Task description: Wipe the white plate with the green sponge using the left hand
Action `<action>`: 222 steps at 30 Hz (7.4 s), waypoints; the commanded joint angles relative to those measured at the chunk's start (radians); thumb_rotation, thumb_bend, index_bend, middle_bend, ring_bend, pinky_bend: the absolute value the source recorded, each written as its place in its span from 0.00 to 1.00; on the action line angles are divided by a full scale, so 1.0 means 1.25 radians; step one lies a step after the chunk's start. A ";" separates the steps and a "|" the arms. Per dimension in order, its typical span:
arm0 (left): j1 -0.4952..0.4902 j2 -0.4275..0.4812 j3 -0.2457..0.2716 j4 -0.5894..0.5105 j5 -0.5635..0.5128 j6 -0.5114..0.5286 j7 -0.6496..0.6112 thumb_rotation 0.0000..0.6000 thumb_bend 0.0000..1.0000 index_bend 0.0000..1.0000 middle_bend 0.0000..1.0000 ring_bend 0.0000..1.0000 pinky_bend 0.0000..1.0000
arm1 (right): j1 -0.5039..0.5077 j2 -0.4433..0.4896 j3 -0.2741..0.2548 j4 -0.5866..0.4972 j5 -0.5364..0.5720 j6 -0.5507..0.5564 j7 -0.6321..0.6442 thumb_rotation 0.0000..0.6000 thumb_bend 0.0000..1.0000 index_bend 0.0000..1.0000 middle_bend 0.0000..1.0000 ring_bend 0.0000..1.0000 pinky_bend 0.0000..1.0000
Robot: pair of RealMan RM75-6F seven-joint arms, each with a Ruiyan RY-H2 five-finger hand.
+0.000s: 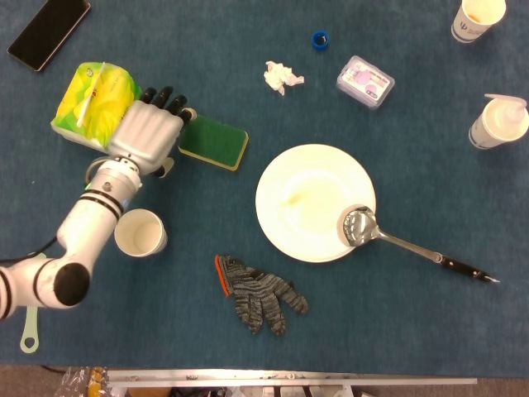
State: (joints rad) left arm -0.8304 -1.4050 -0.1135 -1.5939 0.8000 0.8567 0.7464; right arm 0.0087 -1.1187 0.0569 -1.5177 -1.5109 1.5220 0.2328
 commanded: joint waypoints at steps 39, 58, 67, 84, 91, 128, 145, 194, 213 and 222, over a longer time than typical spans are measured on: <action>-0.132 -0.154 0.034 0.152 -0.219 0.018 0.047 1.00 0.29 0.30 0.15 0.04 0.08 | -0.009 0.006 0.002 0.023 0.018 -0.005 0.028 1.00 0.26 0.30 0.29 0.20 0.32; -0.126 -0.063 0.045 -0.041 -0.116 0.136 0.063 1.00 0.29 0.33 0.19 0.06 0.08 | 0.002 -0.008 0.003 0.033 0.014 -0.019 0.032 1.00 0.26 0.30 0.29 0.20 0.32; -0.127 -0.091 0.082 -0.089 -0.045 0.170 0.118 1.00 0.29 0.33 0.20 0.06 0.08 | 0.006 -0.011 0.005 0.033 0.016 -0.023 0.025 1.00 0.26 0.30 0.29 0.20 0.32; -0.173 -0.189 0.087 -0.043 -0.011 0.158 0.210 1.00 0.28 0.33 0.21 0.06 0.08 | 0.013 -0.017 0.009 0.043 0.024 -0.034 0.029 1.00 0.26 0.30 0.29 0.20 0.32; -0.181 -0.218 0.090 0.009 0.000 0.145 0.226 1.00 0.29 0.33 0.21 0.06 0.08 | 0.012 -0.016 0.011 0.050 0.029 -0.034 0.036 1.00 0.26 0.30 0.29 0.20 0.32; -0.239 -0.297 0.105 0.115 0.051 0.124 0.383 1.00 0.29 0.34 0.21 0.06 0.08 | 0.012 -0.014 0.013 0.071 0.038 -0.041 0.064 1.00 0.26 0.30 0.29 0.20 0.32; -0.229 -0.290 0.111 0.164 0.083 0.114 0.382 1.00 0.28 0.34 0.20 0.06 0.08 | 0.017 -0.017 0.014 0.072 0.041 -0.052 0.063 1.00 0.26 0.30 0.29 0.20 0.32; -0.203 -0.272 0.120 0.080 0.113 0.134 0.437 1.00 0.29 0.34 0.20 0.05 0.08 | 0.016 -0.015 0.012 0.062 0.034 -0.045 0.062 1.00 0.26 0.30 0.29 0.20 0.32; -0.209 -0.296 0.106 0.136 0.104 0.115 0.437 1.00 0.29 0.34 0.20 0.05 0.08 | 0.016 -0.017 0.013 0.069 0.040 -0.050 0.065 1.00 0.26 0.30 0.29 0.20 0.32; -0.204 -0.293 0.101 0.160 0.100 0.120 0.433 1.00 0.28 0.34 0.20 0.05 0.08 | 0.019 -0.020 0.013 0.068 0.039 -0.053 0.063 1.00 0.26 0.30 0.29 0.20 0.32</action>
State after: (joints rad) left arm -1.0860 -1.7722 0.0117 -1.3927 0.9235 1.0057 1.2877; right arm 0.0326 -1.1431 0.0730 -1.4324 -1.4625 1.4558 0.3118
